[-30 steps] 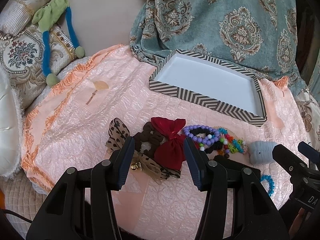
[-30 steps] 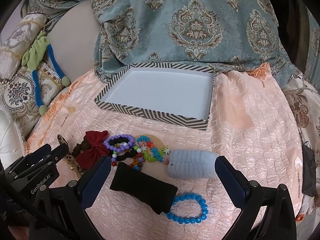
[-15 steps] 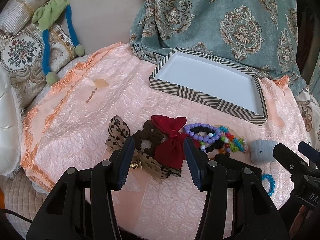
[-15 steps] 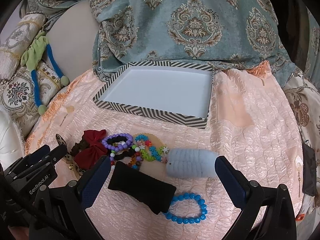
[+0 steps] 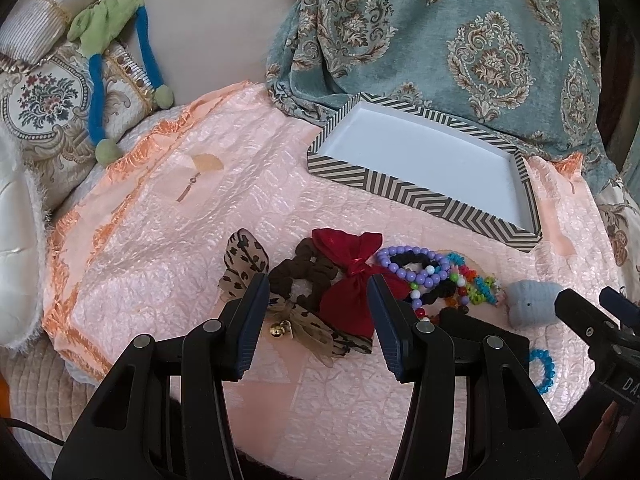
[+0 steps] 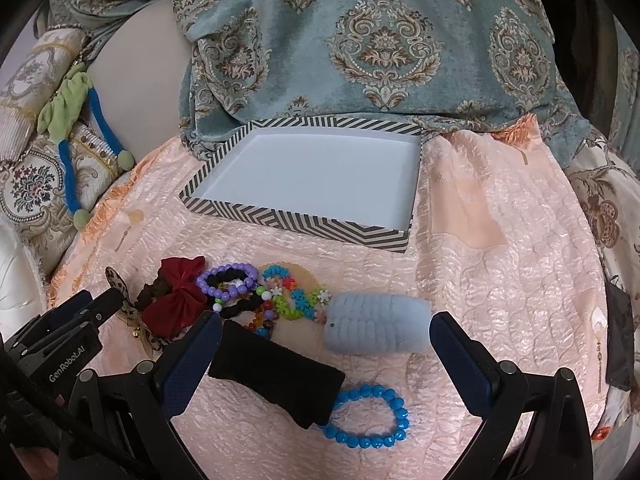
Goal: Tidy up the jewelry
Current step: 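Move the left gripper toward the leopard-print bow clip, then grasp the leopard bow clip with left gripper while right grasps purple bracelet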
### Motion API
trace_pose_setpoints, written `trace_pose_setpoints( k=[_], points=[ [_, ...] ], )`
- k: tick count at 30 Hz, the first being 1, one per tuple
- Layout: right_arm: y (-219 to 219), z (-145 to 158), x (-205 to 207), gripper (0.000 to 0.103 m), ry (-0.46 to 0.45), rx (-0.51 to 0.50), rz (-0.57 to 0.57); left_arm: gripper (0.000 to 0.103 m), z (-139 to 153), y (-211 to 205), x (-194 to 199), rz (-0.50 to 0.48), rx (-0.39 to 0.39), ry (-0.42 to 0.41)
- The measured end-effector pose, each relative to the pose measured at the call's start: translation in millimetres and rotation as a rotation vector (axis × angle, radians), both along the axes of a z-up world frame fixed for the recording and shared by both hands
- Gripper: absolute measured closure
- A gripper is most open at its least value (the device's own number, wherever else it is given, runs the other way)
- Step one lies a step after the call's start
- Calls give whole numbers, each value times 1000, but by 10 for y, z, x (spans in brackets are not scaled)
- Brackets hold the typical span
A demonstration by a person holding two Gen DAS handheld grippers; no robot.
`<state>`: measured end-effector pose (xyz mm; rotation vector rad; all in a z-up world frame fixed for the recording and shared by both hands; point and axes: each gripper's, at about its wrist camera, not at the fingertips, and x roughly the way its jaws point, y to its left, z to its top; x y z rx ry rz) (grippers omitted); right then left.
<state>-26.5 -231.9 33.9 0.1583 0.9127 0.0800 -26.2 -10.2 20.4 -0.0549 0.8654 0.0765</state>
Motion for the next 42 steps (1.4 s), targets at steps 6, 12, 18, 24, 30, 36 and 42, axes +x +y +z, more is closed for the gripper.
trace_pose_setpoints(
  k=[6,12,18,24,30,36,42],
  points=[
    [-72,-40,38,0,10,-1,16,52,21,186,59,12,-60,22],
    [-50,-87,114,0,2,16,70,52,33,403,195,30,-123,58],
    [8,-108,249,11,-19,40,127,52,-23,498,377,19,-204,122],
    [98,-195,383,20,9,57,180,52,-80,602,555,39,-262,165],
    [266,-239,446,21,8,46,244,52,-162,764,538,61,-308,211],
    [318,-337,709,34,49,71,265,52,-297,767,456,77,-270,241],
    [539,-409,996,37,96,6,376,52,-467,692,518,63,-222,294]
  ],
)
